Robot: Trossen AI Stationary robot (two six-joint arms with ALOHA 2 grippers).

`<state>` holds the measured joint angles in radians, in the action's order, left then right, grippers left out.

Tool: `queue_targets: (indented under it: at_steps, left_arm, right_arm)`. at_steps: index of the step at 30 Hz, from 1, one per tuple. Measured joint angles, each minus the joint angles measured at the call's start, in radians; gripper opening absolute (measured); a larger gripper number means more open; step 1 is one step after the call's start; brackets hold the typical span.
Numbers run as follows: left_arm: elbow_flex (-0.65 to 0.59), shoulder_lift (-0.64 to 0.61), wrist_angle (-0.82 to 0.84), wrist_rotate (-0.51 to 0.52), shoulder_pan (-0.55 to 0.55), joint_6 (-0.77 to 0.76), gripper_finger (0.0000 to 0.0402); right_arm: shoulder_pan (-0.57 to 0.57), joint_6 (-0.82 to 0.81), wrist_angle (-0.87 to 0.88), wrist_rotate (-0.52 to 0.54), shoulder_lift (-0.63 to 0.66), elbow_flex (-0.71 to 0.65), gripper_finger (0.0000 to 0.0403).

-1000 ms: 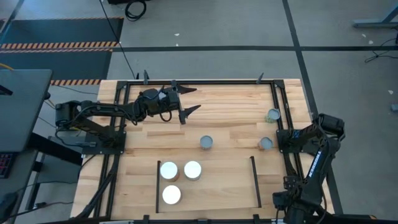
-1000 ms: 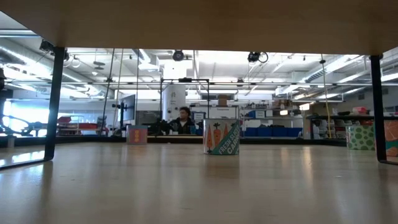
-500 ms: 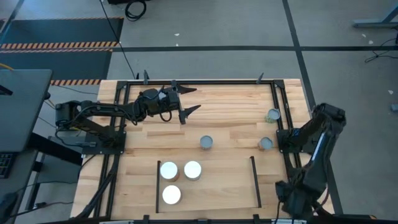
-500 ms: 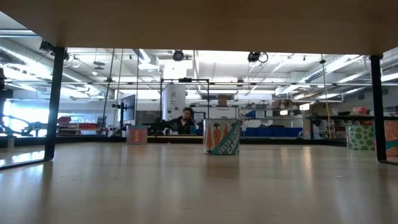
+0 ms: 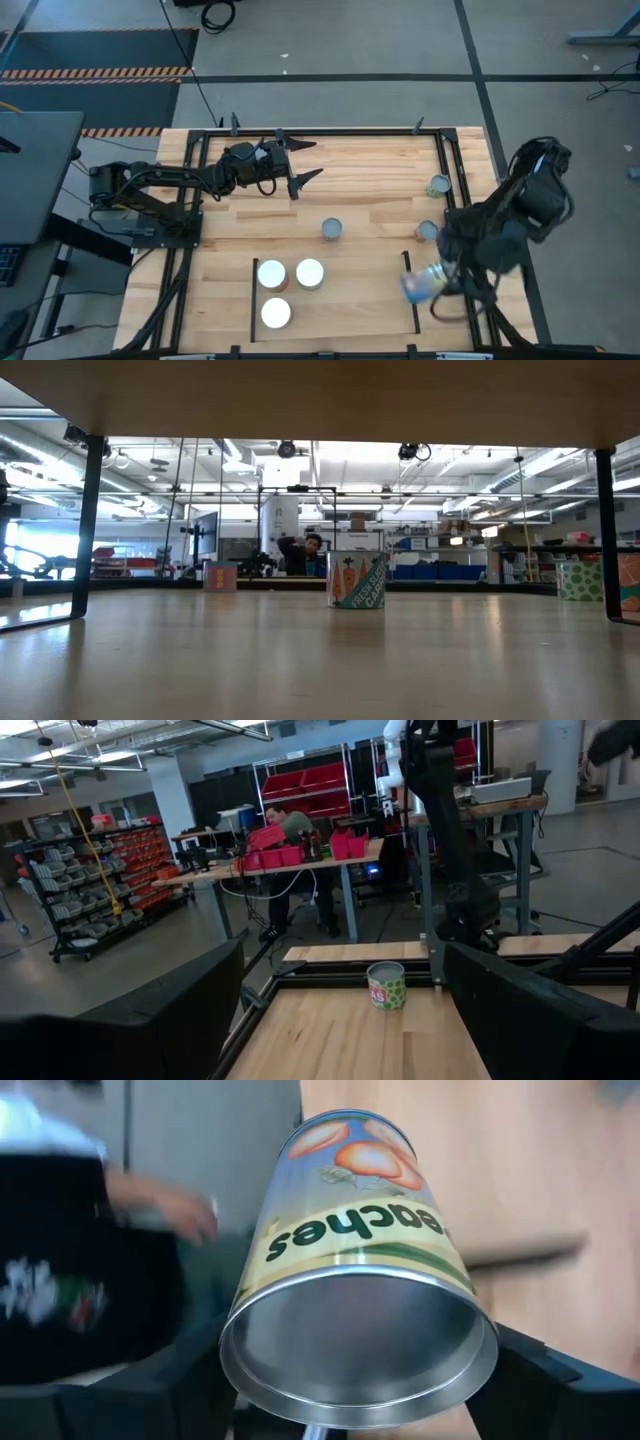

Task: Pick and place cans onto a shelf
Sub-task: Put the canned peaches on the shelf aligned with the other canned peaches

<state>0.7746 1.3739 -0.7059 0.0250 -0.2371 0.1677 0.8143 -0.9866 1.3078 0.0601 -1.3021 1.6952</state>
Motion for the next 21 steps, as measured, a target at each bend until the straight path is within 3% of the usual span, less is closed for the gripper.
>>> queue_targets:
  at_steps: [2,6,11,13,21]
  left_arm:
    - [0.0,0.0,0.0,0.0,0.0,0.0,0.035]
    - [0.001,0.0,0.0,0.0,0.0,0.0,0.035]
    - [0.001,0.0,0.0,0.0,0.0,0.0,0.035]
    - [0.001,0.0,0.0,0.0,0.0,0.0,0.035]
    - [0.001,0.0,-0.001,0.0,0.0,0.0,0.035]
  right_arm:
    - [-0.057,0.076,-0.014,0.009,-0.023,0.043,0.0313]
    - [-0.155,0.304,-0.01,-0.102,-0.147,0.165,0.0313]
    - [-0.227,0.509,0.187,-0.156,-0.324,0.316,0.0313]
    - [-0.242,0.543,0.268,-0.151,-0.389,0.343,0.0313]
    - [-0.274,0.721,0.261,-0.215,-0.512,0.345,0.032]
